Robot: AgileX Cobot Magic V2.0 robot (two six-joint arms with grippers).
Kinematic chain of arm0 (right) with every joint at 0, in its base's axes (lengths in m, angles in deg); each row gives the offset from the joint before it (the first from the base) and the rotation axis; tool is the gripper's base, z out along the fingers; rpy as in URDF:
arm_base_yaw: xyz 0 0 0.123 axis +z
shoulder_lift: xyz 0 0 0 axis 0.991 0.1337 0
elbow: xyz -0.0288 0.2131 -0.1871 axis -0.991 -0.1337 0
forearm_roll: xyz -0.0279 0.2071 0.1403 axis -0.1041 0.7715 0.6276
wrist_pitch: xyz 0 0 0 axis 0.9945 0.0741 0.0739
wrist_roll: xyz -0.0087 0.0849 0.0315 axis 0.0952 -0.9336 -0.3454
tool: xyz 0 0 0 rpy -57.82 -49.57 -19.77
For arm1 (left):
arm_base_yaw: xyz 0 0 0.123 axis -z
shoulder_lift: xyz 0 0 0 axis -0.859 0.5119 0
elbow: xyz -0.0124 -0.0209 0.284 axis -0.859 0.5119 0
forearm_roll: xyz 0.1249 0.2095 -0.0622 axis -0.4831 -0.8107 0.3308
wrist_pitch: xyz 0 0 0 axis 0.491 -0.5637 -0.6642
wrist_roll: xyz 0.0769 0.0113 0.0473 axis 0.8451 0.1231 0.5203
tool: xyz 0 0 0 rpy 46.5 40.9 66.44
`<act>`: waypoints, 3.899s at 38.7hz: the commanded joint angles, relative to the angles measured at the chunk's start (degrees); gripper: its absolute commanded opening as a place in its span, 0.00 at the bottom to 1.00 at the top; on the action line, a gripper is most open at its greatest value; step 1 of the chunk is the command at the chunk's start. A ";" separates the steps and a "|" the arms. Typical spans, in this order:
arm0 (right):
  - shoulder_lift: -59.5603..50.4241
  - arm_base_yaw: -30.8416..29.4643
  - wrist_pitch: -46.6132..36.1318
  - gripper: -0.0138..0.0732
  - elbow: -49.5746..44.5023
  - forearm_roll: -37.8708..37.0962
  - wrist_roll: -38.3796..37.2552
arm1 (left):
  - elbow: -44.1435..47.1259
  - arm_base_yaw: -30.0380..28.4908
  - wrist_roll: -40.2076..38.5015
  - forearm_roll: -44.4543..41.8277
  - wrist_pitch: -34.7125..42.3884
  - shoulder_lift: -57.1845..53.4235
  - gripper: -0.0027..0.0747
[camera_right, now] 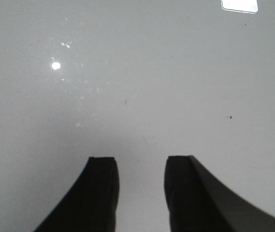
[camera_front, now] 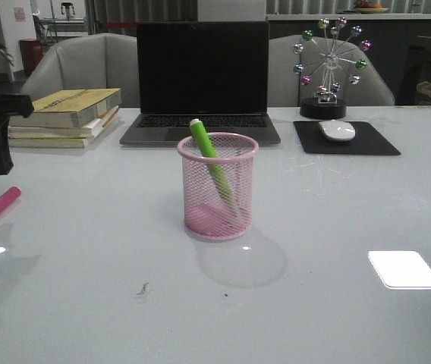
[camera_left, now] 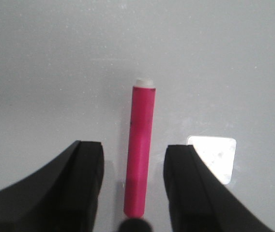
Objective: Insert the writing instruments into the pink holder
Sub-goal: 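Lower the left gripper onto the pink highlighter and close it, then lift the pink highlighter upright and carry it over the holder, then lower the pink highlighter into the holder and release it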
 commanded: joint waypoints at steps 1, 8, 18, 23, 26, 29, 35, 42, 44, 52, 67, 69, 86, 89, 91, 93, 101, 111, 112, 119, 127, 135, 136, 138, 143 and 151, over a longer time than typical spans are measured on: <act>-0.70 -0.50 -3.48 0.59 1.61 -0.80 0.12 | -1.86 0.11 -0.64 0.55 0.27 -1.43 0.52; -0.70 -0.50 -3.50 0.59 1.61 -0.80 0.12 | -1.86 0.11 -0.64 0.55 0.23 0.18 0.52; -0.64 -0.50 -3.61 0.59 1.61 -0.85 0.12 | -1.86 0.11 -0.64 0.55 0.59 1.93 0.52; -0.64 -0.50 -3.61 0.59 1.61 -0.89 0.12 | -1.86 0.11 -0.64 0.65 0.59 2.77 0.52; -0.64 -0.50 -3.61 0.59 1.61 -0.92 0.12 | -1.86 0.11 -0.64 0.65 0.59 3.06 0.52; -0.64 -0.50 -3.61 0.59 1.61 -0.99 0.12 | -1.86 0.11 -0.64 0.65 0.26 3.45 0.52; -0.64 -0.50 -3.61 0.59 1.61 -1.24 0.12 | -1.86 0.11 -0.64 0.65 0.13 4.19 0.49; -0.64 -0.50 -3.61 0.59 1.61 -1.24 0.12 | -1.86 0.11 -0.64 0.91 -0.79 4.36 0.25; -0.64 -0.50 -3.61 0.59 1.61 -1.24 0.12 | -1.86 0.11 -0.64 0.91 -0.88 4.36 0.15; -0.64 -0.50 -3.61 0.59 1.61 -1.24 0.12 | -2.09 0.20 -0.48 1.06 -1.40 4.36 0.16; -0.64 -0.50 -4.29 0.59 1.61 -1.23 0.12 | -3.07 3.86 6.76 3.65 11.13 -8.08 0.16; -0.64 -0.50 -4.29 0.59 1.61 -1.23 0.12 | -3.07 4.70 6.76 4.14 13.63 -10.34 0.16; -0.64 -0.50 -3.84 0.59 1.61 -1.23 0.12 | 1.81 18.54 6.76 4.65 38.41 -21.58 0.16; -0.64 -0.50 -3.53 0.59 1.61 -1.30 0.12 | 5.20 21.46 6.76 7.03 45.62 -21.98 0.16; -0.64 -0.50 -3.27 0.59 1.61 -1.29 0.12 | 7.22 23.03 6.76 8.88 50.10 -21.98 0.16; -0.64 -0.50 -2.84 0.59 1.61 -1.29 0.12 | 9.28 24.66 6.76 10.95 54.77 -21.98 0.16; -0.64 -0.50 -0.58 0.59 1.61 -2.83 0.12 | 16.00 31.11 6.64 13.47 70.62 -20.71 0.16; -0.64 -0.50 0.29 0.59 1.61 -5.14 0.12 | 17.70 36.18 1.70 14.66 74.65 -16.54 0.16; -0.64 -0.50 0.29 0.59 1.61 -5.14 0.12 | 17.70 36.41 1.41 14.66 74.65 -16.13 0.16; -0.64 -0.50 0.23 0.59 1.61 -5.14 0.12 | 17.92 37.43 1.05 14.66 73.82 -13.55 0.16; -0.64 -0.50 0.23 0.59 1.61 -5.14 0.12 | 20.11 37.43 0.72 17.05 73.40 -11.73 0.16; -0.64 -0.50 0.23 0.59 1.61 -5.14 0.12 | 20.59 37.43 0.72 17.07 71.13 -11.22 0.16; -0.64 -0.50 0.23 0.59 1.61 -5.14 0.12 | 20.59 37.43 0.72 17.07 70.83 -11.22 0.17; -0.64 -0.50 0.10 0.59 1.61 -5.14 0.12 | 20.59 37.43 0.72 16.80 70.41 -11.22 0.17; -0.64 -0.50 0.05 0.59 1.61 -5.14 0.12 | 20.59 37.43 0.72 15.61 69.08 -11.33 0.32; -0.64 -0.50 0.05 0.59 1.61 -5.14 0.12 | 20.49 37.43 0.72 15.61 68.96 -12.54 0.64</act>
